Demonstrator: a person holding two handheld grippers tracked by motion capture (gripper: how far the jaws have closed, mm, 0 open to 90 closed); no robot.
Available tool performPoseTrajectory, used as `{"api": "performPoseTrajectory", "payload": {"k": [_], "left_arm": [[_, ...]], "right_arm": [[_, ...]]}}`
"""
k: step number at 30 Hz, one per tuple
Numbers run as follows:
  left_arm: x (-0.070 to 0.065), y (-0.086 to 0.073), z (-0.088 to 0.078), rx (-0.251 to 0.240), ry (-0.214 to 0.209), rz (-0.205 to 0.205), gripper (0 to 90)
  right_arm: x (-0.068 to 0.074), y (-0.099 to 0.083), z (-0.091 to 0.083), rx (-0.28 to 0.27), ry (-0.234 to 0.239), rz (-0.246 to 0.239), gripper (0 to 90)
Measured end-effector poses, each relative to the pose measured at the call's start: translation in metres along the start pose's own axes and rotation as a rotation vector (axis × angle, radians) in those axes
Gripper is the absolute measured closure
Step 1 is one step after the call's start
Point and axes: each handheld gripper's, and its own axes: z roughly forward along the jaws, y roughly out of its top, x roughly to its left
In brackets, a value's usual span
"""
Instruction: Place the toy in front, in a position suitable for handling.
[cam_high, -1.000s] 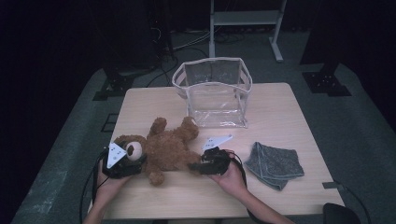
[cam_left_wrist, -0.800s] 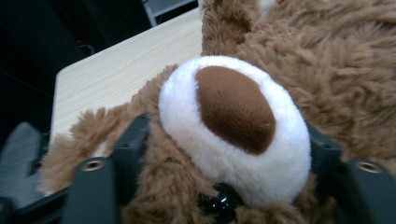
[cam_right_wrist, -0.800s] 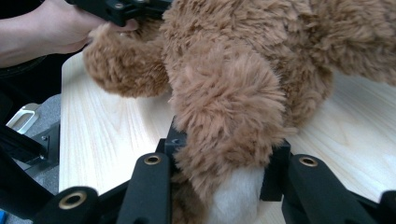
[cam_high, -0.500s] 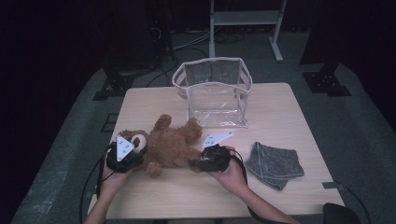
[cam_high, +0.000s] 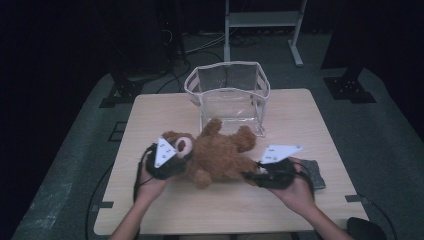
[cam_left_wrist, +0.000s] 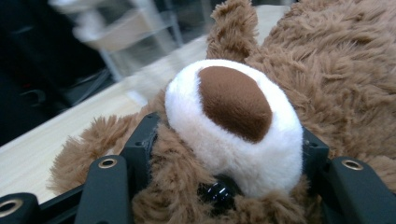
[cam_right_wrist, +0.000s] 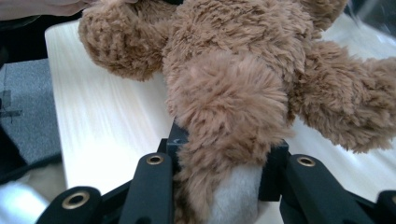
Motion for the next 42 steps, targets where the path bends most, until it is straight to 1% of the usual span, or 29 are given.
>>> {"api": "performPoseTrajectory", "payload": {"k": [1,2,3,4,5,6,8,11,14,15,16,17,18,20,22,24,25,26,27,29,30,32,34,35,36,37,39,41,42], "left_arm": [[-0.009,0.002,0.007,0.006,-0.019,0.012,39.9],[-0.018,0.003,0.015,0.013,-0.037,0.022,39.9],[-0.034,0.002,0.03,0.044,-0.073,0.039,39.6],[-0.034,0.002,0.03,0.044,-0.073,0.039,39.5],[-0.039,0.0,0.036,0.055,-0.089,0.042,39.5],[-0.047,-0.004,0.043,0.058,-0.105,0.026,39.1],[-0.048,-0.004,0.044,0.054,-0.109,0.013,38.8],[-0.046,-0.006,0.041,0.059,-0.104,0.006,38.7],[-0.04,-0.012,0.037,0.064,-0.094,-0.016,38.5],[-0.033,-0.017,0.032,0.064,-0.088,-0.03,38.5],[-0.033,-0.017,0.032,0.064,-0.088,-0.03,38.5],[-0.028,-0.021,0.027,0.065,-0.084,-0.044,38.4],[-0.028,-0.021,0.027,0.065,-0.084,-0.044,38.3],[-0.025,-0.024,0.022,0.07,-0.081,-0.05,38.2],[-0.025,-0.025,0.018,0.07,-0.08,-0.046,37.8],[-0.025,-0.027,0.015,0.07,-0.084,-0.038,37.4],[-0.025,-0.027,0.015,0.068,-0.086,-0.028,37.4],[-0.026,-0.027,0.014,0.069,-0.086,-0.025,37.0],[-0.025,-0.027,0.014,0.071,-0.09,-0.019,36.9],[-0.025,-0.028,0.014,0.071,-0.093,-0.021,36.6],[-0.025,-0.028,0.014,0.071,-0.093,-0.021,36.4],[-0.025,-0.029,0.014,0.072,-0.095,-0.02,36.2],[-0.025,-0.029,0.013,0.074,-0.096,-0.018,36.1],[-0.026,-0.029,0.013,0.076,-0.096,-0.018,35.9],[-0.026,-0.029,0.013,0.076,-0.096,-0.018,35.9],[-0.026,-0.029,0.013,0.076,-0.094,-0.02,35.9],[-0.027,-0.029,0.014,0.078,-0.093,-0.021,35.8],[-0.029,-0.029,0.014,0.078,-0.091,-0.021,35.7],[-0.031,-0.028,0.014,0.078,-0.095,-0.024,35.7]], "right_arm": [[0.0,0.0,0.0,0.0,0.0,0.0,64.6],[-0.003,-0.011,-0.007,0.007,-0.002,0.013,64.5],[-0.009,-0.032,-0.016,0.018,0.001,0.042,63.9],[-0.009,-0.032,-0.016,0.018,0.001,0.042,63.9],[-0.012,-0.043,-0.019,0.024,0.008,0.061,63.2],[-0.017,-0.061,-0.022,0.025,0.019,0.101,57.2],[-0.022,-0.072,-0.027,0.0,0.058,0.144,46.4],[-0.025,-0.077,-0.038,-0.042,0.062,0.152,39.2],[-0.035,-0.082,-0.061,-0.096,0.02,0.161,29.9],[-0.048,-0.083,-0.075,-0.101,-0.039,0.172,28.4],[-0.048,-0.083,-0.075,-0.101,-0.039,0.172,28.4],[-0.061,-0.084,-0.078,-0.094,-0.079,0.184,27.0],[-0.061,-0.084,-0.078,-0.094,-0.079,0.184,27.0],[-0.078,-0.087,-0.072,-0.059,-0.115,0.201,26.4],[-0.092,-0.091,-0.053,0.007,-0.126,0.219,25.3],[-0.094,-0.092,-0.044,0.035,-0.12,0.223,25.1],[-0.095,-0.093,-0.036,0.067,-0.122,0.219,24.6],[-0.096,-0.095,-0.02,0.128,-0.147,0.198,24.0],[-0.097,-0.097,-0.013,0.152,-0.15,0.195,24.0],[-0.1,-0.099,-0.001,0.202,-0.163,0.203,25.9],[-0.1,-0.099,-0.001,0.202,-0.163,0.203,25.9],[-0.102,-0.103,0.015,0.262,-0.19,0.192,27.3],[-0.102,-0.104,0.016,0.255,-0.193,0.185,28.6],[-0.103,-0.102,0.016,0.26,-0.191,0.189,35.8],[-0.103,-0.102,0.016,0.26,-0.191,0.189,35.8],[-0.102,-0.102,0.016,0.261,-0.185,0.178,41.6],[-0.101,-0.104,0.013,0.248,-0.172,0.19,58.1],[-0.101,-0.104,0.012,0.247,-0.171,0.197,62.5],[-0.104,-0.105,0.01,0.246,-0.174,0.217,72.7]]}}
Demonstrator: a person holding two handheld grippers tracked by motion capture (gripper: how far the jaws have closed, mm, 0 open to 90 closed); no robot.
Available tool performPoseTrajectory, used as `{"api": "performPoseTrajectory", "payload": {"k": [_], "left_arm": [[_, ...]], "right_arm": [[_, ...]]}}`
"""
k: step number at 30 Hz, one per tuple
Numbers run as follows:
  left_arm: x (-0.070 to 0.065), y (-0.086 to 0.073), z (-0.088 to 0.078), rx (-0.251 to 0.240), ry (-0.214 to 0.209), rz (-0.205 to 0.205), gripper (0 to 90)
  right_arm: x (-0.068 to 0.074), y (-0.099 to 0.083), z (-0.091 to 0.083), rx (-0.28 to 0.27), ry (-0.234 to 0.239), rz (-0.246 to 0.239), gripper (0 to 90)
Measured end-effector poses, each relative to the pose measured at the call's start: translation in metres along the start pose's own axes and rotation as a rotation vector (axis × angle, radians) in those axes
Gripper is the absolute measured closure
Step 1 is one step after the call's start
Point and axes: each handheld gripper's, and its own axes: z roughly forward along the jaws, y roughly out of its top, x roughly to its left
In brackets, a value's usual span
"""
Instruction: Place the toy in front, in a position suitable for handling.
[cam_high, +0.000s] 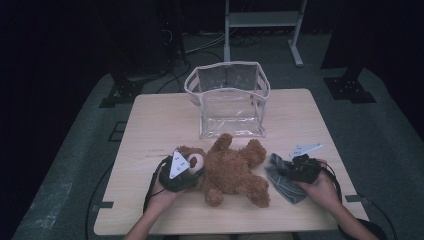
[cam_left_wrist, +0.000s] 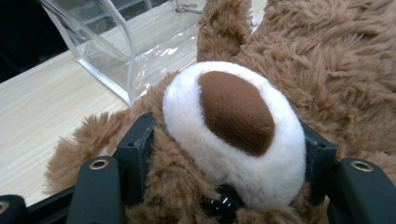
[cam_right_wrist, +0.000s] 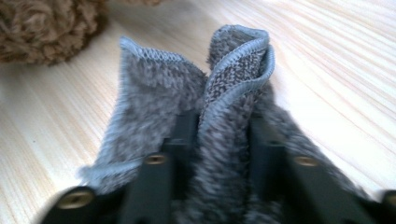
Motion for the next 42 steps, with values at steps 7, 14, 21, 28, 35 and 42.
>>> {"api": "performPoseTrajectory", "payload": {"k": [7,14,21,28,35,42], "left_arm": [[-0.014,0.008,0.006,0.007,-0.021,0.001,35.4],[-0.036,0.023,0.02,0.017,-0.038,-0.002,33.8],[-0.059,0.034,0.031,0.011,-0.053,-0.008,31.1],[-0.055,0.029,0.028,0.0,-0.076,-0.01,27.2],[-0.051,0.029,0.022,-0.007,-0.119,0.014,21.6],[-0.055,0.028,0.019,-0.002,-0.113,0.003,30.8]], "right_arm": [[-0.016,-0.011,-0.021,-0.025,0.02,0.101,79.0],[-0.003,0.0,-0.098,-0.305,0.143,0.084,78.9],[0.062,0.04,-0.093,-0.296,0.284,-0.121,78.0],[0.077,0.044,-0.06,-0.263,0.257,-0.153,77.7],[0.061,0.018,-0.069,-0.25,0.17,-0.085,77.5],[0.065,0.024,-0.081,-0.305,0.224,-0.091,77.0]]}}
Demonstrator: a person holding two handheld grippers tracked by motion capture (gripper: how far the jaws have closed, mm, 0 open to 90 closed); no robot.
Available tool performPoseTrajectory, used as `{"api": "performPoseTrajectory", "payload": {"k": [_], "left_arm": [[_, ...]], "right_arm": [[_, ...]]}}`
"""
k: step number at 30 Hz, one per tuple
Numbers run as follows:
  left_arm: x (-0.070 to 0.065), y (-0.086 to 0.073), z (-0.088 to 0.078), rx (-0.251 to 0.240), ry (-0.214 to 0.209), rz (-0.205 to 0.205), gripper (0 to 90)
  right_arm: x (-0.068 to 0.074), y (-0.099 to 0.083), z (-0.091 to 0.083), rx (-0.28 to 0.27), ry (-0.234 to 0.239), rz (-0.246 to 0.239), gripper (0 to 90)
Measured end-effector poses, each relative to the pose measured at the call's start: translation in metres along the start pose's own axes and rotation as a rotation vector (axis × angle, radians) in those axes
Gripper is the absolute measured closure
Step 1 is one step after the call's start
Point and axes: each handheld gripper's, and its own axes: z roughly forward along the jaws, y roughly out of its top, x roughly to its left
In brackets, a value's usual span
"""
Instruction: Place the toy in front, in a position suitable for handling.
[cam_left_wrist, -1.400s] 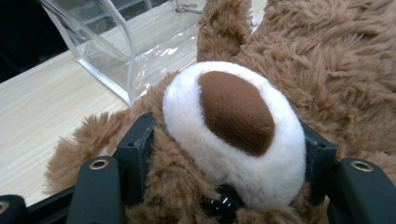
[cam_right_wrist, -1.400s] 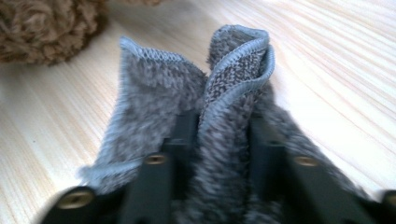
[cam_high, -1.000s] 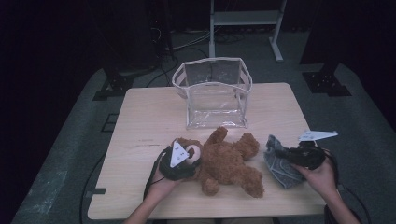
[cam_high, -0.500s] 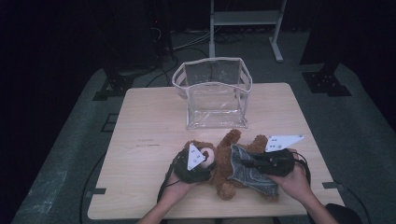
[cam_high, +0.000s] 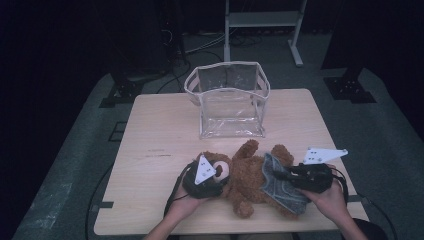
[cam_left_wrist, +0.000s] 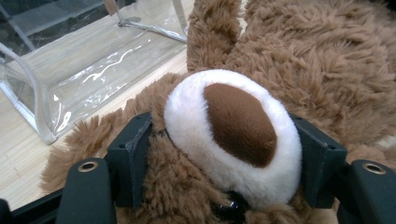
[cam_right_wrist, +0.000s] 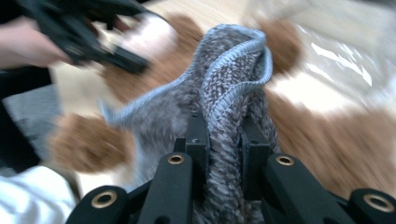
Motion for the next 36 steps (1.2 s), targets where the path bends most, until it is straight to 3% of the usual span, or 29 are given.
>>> {"api": "performPoseTrajectory", "payload": {"k": [2,3,7,9,10,11,12,15,17,19,20,22,26,28,29,30,32,34,36], "left_arm": [[-0.001,0.0,0.0,-0.002,0.006,-0.013,30.8],[-0.001,0.0,0.0,-0.001,0.009,-0.012,30.7],[-0.002,-0.002,-0.002,0.003,0.004,-0.013,29.8],[-0.001,-0.002,-0.003,-0.008,-0.013,-0.032,28.0],[-0.001,-0.002,-0.003,-0.008,-0.013,-0.032,27.0],[-0.001,-0.002,-0.003,-0.009,-0.017,-0.033,26.3],[-0.001,-0.002,-0.003,-0.009,-0.017,-0.033,25.8],[-0.003,-0.001,-0.004,-0.01,-0.016,-0.019,27.5],[-0.004,-0.001,-0.004,-0.01,-0.008,-0.012,30.2],[-0.004,-0.001,-0.002,-0.013,-0.004,-0.017,30.4],[-0.004,0.0,-0.002,-0.014,-0.002,-0.018,30.4],[-0.004,0.0,-0.001,-0.017,0.001,-0.018,29.9],[-0.006,-0.001,-0.001,-0.02,0.007,-0.008,29.4],[-0.006,-0.002,-0.002,-0.024,0.007,-0.006,29.4],[-0.007,-0.001,-0.002,-0.023,0.009,-0.002,29.4],[-0.008,-0.001,-0.002,-0.024,0.009,0.008,29.4],[-0.009,-0.001,-0.003,-0.025,0.013,0.017,29.3],[-0.011,-0.001,-0.003,-0.021,0.015,0.028,29.3],[-0.013,0.0,-0.002,-0.02,0.022,0.042,29.2]], "right_arm": [[0.01,0.011,0.01,-0.002,0.015,-0.039,76.8],[0.018,0.019,0.024,-0.001,0.038,-0.058,76.6],[0.019,0.025,0.045,0.0,0.048,-0.079,76.3],[0.013,0.024,0.043,0.003,-0.004,-0.082,76.4],[0.013,0.024,0.043,0.003,-0.004,-0.082,76.4],[0.002,0.022,0.038,-0.004,-0.059,-0.056,76.7],[-0.003,0.021,0.035,-0.006,-0.076,-0.037,76.7],[-0.01,0.019,0.033,-0.007,-0.087,-0.003,76.9],[-0.008,0.021,0.033,-0.007,-0.063,0.011,76.8],[0.008,0.03,0.04,0.003,-0.011,-0.025,76.8],[0.008,0.03,0.04,0.003,-0.011,-0.025,76.8],[0.022,0.038,0.054,0.021,0.029,-0.069,76.7],[0.025,0.042,0.065,0.053,0.006,-0.101,76.7],[0.017,0.042,0.064,0.043,-0.009,-0.076,76.8],[0.005,0.04,0.058,0.04,-0.07,-0.057,76.8],[0.005,0.04,0.058,0.04,-0.07,-0.057,76.8],[-0.009,0.035,0.051,0.04,-0.117,-0.012,76.8],[-0.013,0.03,0.046,0.034,-0.102,0.028,76.7],[-0.01,0.031,0.047,0.038,-0.096,0.026,76.7]]}}
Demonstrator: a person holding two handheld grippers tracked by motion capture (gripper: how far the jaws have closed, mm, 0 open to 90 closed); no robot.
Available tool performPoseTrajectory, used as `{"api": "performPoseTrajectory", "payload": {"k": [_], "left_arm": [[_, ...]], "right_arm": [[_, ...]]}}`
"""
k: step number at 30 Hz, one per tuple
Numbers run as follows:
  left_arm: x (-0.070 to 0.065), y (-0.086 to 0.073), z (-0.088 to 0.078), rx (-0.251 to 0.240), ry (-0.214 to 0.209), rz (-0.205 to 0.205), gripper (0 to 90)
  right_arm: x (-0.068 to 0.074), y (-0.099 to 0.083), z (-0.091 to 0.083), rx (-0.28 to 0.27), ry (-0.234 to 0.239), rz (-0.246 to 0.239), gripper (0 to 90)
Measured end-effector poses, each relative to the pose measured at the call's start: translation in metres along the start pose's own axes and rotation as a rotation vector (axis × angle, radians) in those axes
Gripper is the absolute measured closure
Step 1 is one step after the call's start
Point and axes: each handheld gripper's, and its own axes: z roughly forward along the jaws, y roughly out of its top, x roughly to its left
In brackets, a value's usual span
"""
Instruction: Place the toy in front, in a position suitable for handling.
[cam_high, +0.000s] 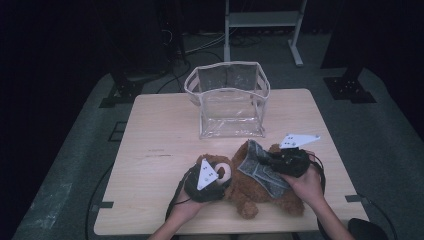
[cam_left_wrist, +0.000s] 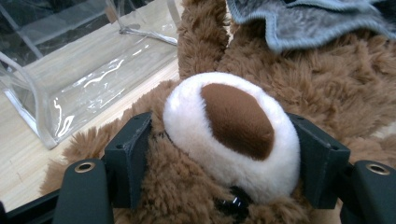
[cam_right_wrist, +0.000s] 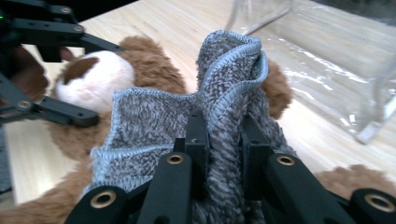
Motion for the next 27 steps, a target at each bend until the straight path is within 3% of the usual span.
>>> {"api": "performPoseTrajectory", "payload": {"k": [2,3,4,6,7,8,10,11,12,13,14,16,17,19,20,21,23,24,25,26,27], "left_arm": [[-0.001,0.0,0.0,-0.001,0.005,0.017,29.2],[-0.002,0.001,0.0,-0.001,0.006,0.021,29.2],[-0.002,0.001,0.0,-0.002,0.009,0.028,29.3],[-0.003,0.001,0.0,0.006,0.015,0.044,29.5],[-0.002,0.001,0.0,0.008,0.019,0.045,30.7],[-0.001,0.001,0.0,0.005,0.019,0.037,30.7],[0.002,0.0,0.0,0.005,0.016,0.019,32.2],[0.004,0.0,0.001,0.0,0.016,0.005,32.8],[0.005,0.0,0.001,0.001,0.014,-0.008,32.8],[0.006,0.0,0.002,0.0,0.018,-0.012,32.9],[0.007,0.0,0.002,-0.002,0.022,-0.015,32.9],[0.008,0.0,0.002,0.002,0.035,-0.017,33.1],[0.011,-0.001,0.001,0.004,0.055,-0.018,33.2],[0.013,-0.002,0.001,0.005,0.064,-0.024,33.3],[0.016,-0.003,0.0,0.011,0.074,-0.024,33.6],[0.018,-0.004,0.0,0.011,0.083,-0.032,33.6],[0.024,-0.006,-0.001,0.015,0.111,-0.051,33.7],[0.024,-0.006,-0.001,0.015,0.111,-0.051,33.7],[0.027,-0.007,-0.001,0.017,0.13,-0.06,33.8],[0.027,-0.007,-0.001,0.017,0.13,-0.06,33.8],[0.028,-0.007,-0.002,0.021,0.143,-0.074,33.8]], "right_arm": [[0.017,0.007,0.006,-0.002,0.052,-0.032,76.6],[0.017,0.007,0.006,-0.002,0.052,-0.032,76.6],[0.029,0.01,0.012,0.003,0.108,-0.052,76.5],[0.034,0.012,0.016,0.008,0.123,-0.068,76.4],[0.042,0.013,0.02,0.025,0.098,-0.114,76.3],[0.042,0.013,0.02,0.025,0.098,-0.114,76.3],[0.037,0.012,0.018,0.013,0.087,-0.098,76.4],[0.027,0.009,0.012,-0.003,0.048,-0.076,76.6],[0.027,0.009,0.012,-0.003,0.048,-0.076,76.6],[0.013,0.004,0.005,-0.017,-0.003,-0.043,76.6],[0.008,0.002,0.003,-0.018,-0.023,-0.031,76.6],[0.003,-0.002,-0.001,-0.018,-0.047,-0.019,76.6],[-0.007,-0.008,-0.007,-0.02,-0.062,0.022,76.6],[-0.01,-0.011,-0.011,-0.023,-0.058,0.038,76.6],[-0.011,-0.012,-0.014,-0.03,-0.045,0.049,76.6],[-0.006,-0.013,-0.019,-0.061,0.017,0.062,76.6],[0.004,-0.01,-0.022,-0.086,0.074,0.047,76.5],[0.004,-0.01,-0.022,-0.086,0.074,0.047,76.5],[0.017,-0.008,-0.02,-0.1,0.13,0.028,76.4],[0.017,-0.008,-0.02,-0.1,0.13,0.028,76.4],[0.027,-0.008,-0.014,-0.085,0.15,0.002,76.3]]}}
